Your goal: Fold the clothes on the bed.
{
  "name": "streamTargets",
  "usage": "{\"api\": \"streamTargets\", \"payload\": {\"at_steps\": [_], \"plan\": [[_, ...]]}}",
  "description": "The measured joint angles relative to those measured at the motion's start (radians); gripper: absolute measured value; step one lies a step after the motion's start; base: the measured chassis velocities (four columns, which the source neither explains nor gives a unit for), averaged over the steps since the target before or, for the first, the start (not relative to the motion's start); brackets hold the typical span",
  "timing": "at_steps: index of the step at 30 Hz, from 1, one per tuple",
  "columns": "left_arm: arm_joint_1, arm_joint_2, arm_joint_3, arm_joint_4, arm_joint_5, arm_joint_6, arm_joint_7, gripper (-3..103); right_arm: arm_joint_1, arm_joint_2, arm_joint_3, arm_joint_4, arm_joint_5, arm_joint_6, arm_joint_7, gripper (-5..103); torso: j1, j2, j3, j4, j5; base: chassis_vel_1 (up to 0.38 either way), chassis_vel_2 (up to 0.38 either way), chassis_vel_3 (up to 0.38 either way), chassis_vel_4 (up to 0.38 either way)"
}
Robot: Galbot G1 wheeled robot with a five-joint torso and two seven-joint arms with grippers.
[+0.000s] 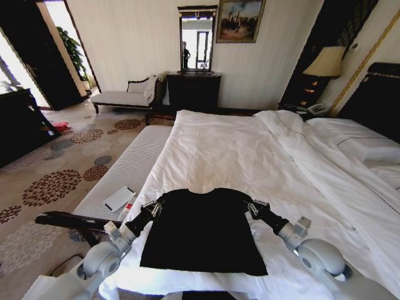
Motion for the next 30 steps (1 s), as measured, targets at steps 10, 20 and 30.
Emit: {"api": "streamTargets", "payload": {"at_steps": [10,20,30], "plan": [[0.074,-0.007,-0.042,0.006,0.033,-0.029,0.030,2,-0.120,0.066,0.033,-0.011,-0.081,0.070,-0.030,0,0.000,0.000,0.000,-0.0001,0.0000,0.000,0.000,0.000,0.000],[0.113,0.015,0.005,0.023,0.094,-0.044,0.032,2,-0.167,0.124,0.004,-0.061,-0.132,0.097,-0.042,0,0.000,0.000,0.000,0.0000,0.0000,0.000,0.000,0.000,0.000],[0.204,0.021,-0.050,-0.006,0.106,-0.061,0.047,2,-0.232,0.146,0.022,-0.046,-0.160,0.126,-0.053,0,0.000,0.000,0.000,0.0000,0.0000,0.000,0.000,0.000,0.000]]}}
